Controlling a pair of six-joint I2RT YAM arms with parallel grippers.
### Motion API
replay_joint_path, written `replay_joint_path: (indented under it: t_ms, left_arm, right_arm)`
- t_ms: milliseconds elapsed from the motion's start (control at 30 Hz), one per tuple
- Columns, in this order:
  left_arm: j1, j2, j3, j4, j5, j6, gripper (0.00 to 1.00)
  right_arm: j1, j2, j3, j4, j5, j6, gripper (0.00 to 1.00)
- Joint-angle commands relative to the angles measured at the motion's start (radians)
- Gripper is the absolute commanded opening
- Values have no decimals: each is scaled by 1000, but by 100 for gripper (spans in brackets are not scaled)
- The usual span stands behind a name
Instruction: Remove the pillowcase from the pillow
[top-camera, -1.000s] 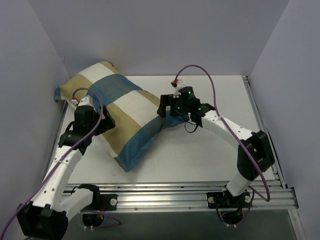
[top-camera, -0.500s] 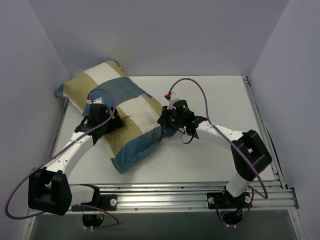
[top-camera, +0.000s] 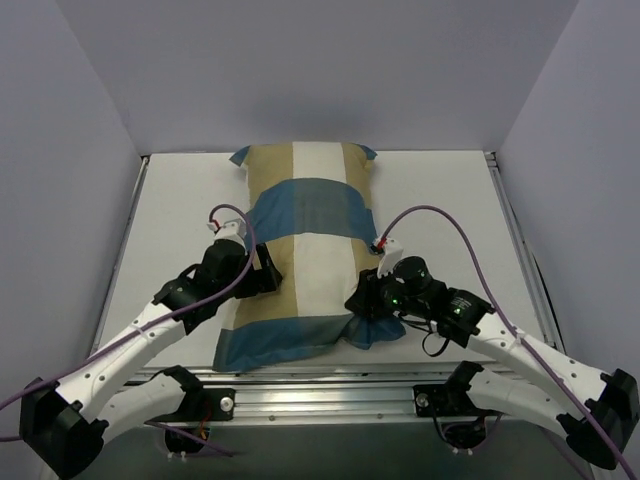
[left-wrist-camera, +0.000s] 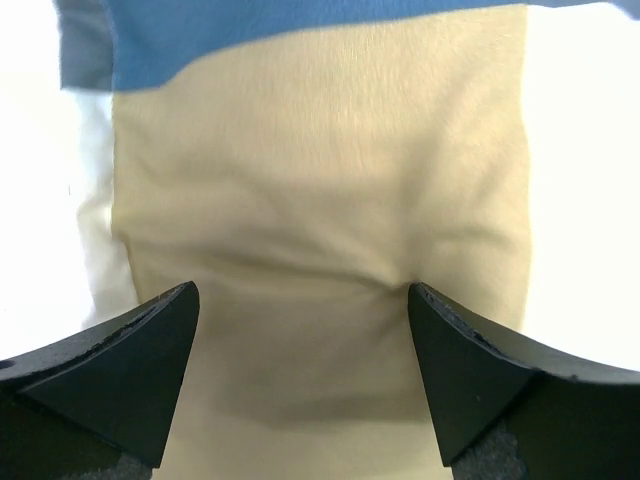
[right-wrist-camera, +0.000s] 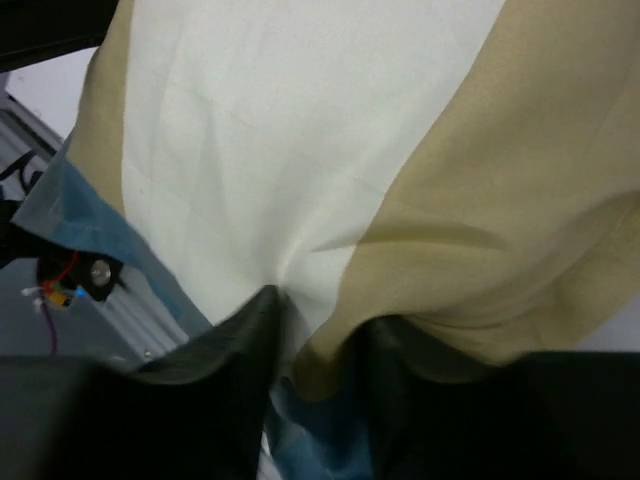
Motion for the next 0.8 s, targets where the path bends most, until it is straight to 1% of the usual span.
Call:
replay_joint_path:
  t_ms: [0, 33, 67, 167, 233, 267, 300, 333, 367, 400, 433, 467, 533, 567, 700, 767]
  left_arm:
    - [-17, -82, 28, -94, -42, -50, 94]
    - [-17, -94, 68, -122, -52, -39, 94]
    - [-17, -94, 89, -133, -59, -15, 94]
    - [-15, -52, 193, -160, -81, 53, 94]
    - [-13, -1, 232, -148, -73, 80, 94]
    - [-10, 19, 247, -137, -66, 105, 94]
    - [2, 36, 276, -117, -53, 117, 94]
    - [12, 78, 290, -107, -41, 132, 94]
    - [25, 103, 309, -102, -17, 158, 94]
    - [60, 126, 345, -97, -1, 168, 94]
    - [84, 175, 361, -90, 22, 177, 94]
    - [106, 200, 373, -79, 74, 189, 94]
    - [158, 264, 399, -45, 117, 189, 94]
    - [167, 283, 405, -32, 132, 197, 94]
    - [175, 381, 422, 7, 131, 211, 94]
    - [180, 439, 413, 21, 146, 211, 94]
  right_arm:
    - [10, -73, 60, -92, -24, 10, 41]
    - [7, -84, 109, -124, -6, -3, 55]
    - [4, -81, 137, -138, 31, -9, 61]
    - [-22, -26, 252, -194, 125, -34, 74]
    - [-56, 35, 295, -204, 159, -37, 77]
    - [-82, 57, 325, -199, 156, -43, 82]
    - [-155, 77, 339, -181, 118, -48, 84]
    - [-192, 121, 350, -167, 101, -49, 87]
    - [-224, 143, 364, -149, 91, -49, 93]
    - [-276, 164, 372, -115, 81, -45, 96]
    - [-299, 215, 379, -95, 64, -42, 98]
    - [-324, 243, 384, -74, 41, -37, 100]
    - [-382, 325, 392, 0, -31, -17, 100]
    - [-396, 355, 395, 23, -41, -14, 100]
    - [-422, 488, 407, 178, -79, 0, 100]
    - [-425, 569, 415, 221, -97, 1, 100]
